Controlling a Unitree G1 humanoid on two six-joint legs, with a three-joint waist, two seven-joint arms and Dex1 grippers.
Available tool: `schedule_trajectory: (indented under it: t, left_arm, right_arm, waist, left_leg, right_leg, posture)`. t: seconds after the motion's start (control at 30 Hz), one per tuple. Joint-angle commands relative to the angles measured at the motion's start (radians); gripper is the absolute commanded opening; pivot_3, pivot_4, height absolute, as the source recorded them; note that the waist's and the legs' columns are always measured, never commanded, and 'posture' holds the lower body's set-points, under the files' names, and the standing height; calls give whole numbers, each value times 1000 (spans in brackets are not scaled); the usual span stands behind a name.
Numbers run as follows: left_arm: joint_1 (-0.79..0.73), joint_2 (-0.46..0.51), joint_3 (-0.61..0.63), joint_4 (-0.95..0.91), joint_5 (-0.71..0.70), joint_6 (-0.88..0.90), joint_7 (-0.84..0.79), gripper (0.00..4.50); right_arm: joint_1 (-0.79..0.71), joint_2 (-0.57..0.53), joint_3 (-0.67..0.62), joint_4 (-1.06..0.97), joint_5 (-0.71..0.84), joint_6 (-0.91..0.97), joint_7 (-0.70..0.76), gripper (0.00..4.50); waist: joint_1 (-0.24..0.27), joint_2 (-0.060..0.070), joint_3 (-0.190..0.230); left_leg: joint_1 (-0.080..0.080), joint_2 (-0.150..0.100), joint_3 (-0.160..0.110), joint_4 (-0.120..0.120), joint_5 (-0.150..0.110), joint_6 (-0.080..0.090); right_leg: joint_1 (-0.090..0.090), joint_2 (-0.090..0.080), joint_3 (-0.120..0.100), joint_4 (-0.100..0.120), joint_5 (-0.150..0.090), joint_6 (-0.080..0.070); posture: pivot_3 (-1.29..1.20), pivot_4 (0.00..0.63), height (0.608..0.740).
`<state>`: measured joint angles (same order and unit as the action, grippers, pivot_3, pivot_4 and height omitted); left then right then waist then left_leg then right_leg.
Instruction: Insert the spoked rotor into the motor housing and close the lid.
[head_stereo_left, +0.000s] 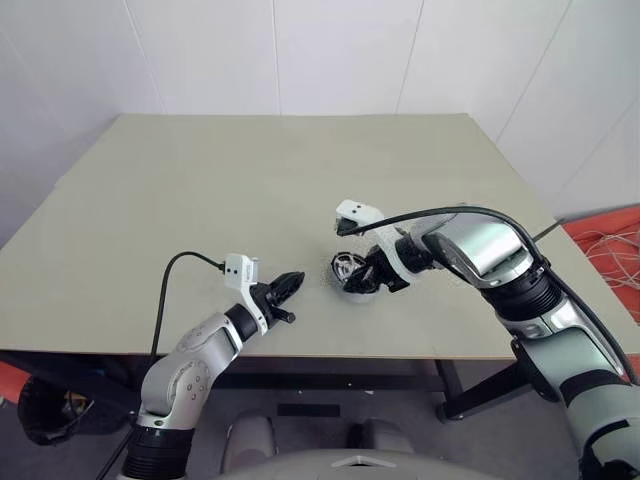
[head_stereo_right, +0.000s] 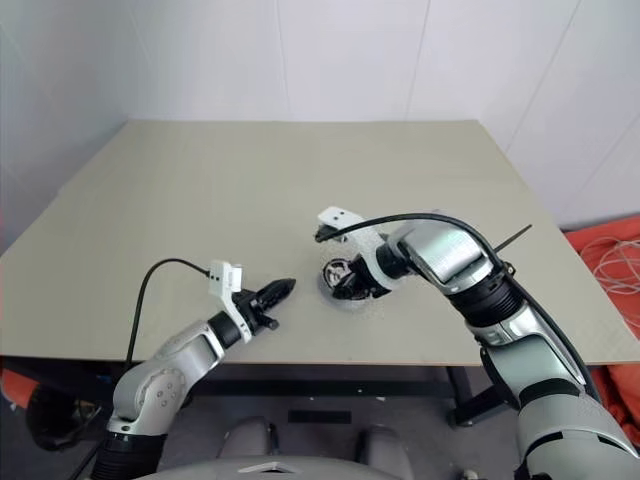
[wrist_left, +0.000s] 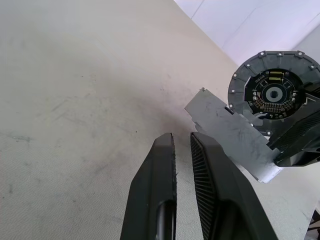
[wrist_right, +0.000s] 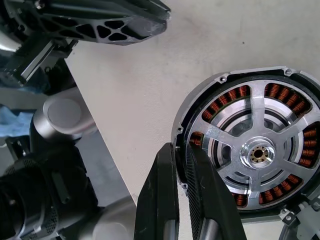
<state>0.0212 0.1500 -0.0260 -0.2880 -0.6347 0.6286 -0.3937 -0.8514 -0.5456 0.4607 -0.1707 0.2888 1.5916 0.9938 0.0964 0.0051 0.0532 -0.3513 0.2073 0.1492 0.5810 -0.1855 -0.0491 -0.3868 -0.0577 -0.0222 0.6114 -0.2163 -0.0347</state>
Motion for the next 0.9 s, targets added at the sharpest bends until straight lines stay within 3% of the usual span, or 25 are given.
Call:
schedule_trajectory:
  t: [0.03, 0.27, 0.57, 0.7, 0.9]
  left_arm:
    - [-3, -2, 16, -20, -5, -22, -10, 574]
    - [-3, -3, 15, -20, -5, -21, -12, 574]
    - [1, 1, 12, -22, 1, -22, -19, 574]
    - [3, 0, 11, -24, 1, -22, -20, 574]
    - [9, 3, 11, -35, -3, -19, -21, 574]
  right_arm:
    - [-52, 38, -81, 31, 36, 22, -76, 19]
    - [-90, 173, -158, 134, 71, 23, -229, 19]
    - [-115, 310, -231, 174, 130, 23, -347, 2951]
    - [-158, 391, -324, 195, 177, 23, -359, 4237]
    - [-237, 479, -500, 239, 267, 3, -359, 4237]
  waist:
    - [0, 0, 0]
    - [-1, 1, 1]
    - [0, 1, 1]
    - [0, 1, 1]
    - [1, 1, 1]
  left_leg:
    - [0, 0, 0, 0, 0, 0]
    - [0, 0, 0, -1, 1, -3]
    - [0, 0, 0, -2, 2, -3]
    - [0, 0, 0, -2, 2, -4]
    - [0, 0, 0, -2, 3, -5]
  right_leg:
    - [0, 0, 0, 0, 0, 0]
    - [-2, 0, 0, 2, 0, 0]
    - [-2, 0, 0, 2, 0, 1]
    - [-2, 0, 0, 3, -4, 7]
    - [-3, 0, 0, 4, -4, 7]
  posture:
    - [0, 0, 740]
    - [0, 0, 740]
    - [0, 0, 740]
    - [0, 0, 740]
    - [0, 0, 740]
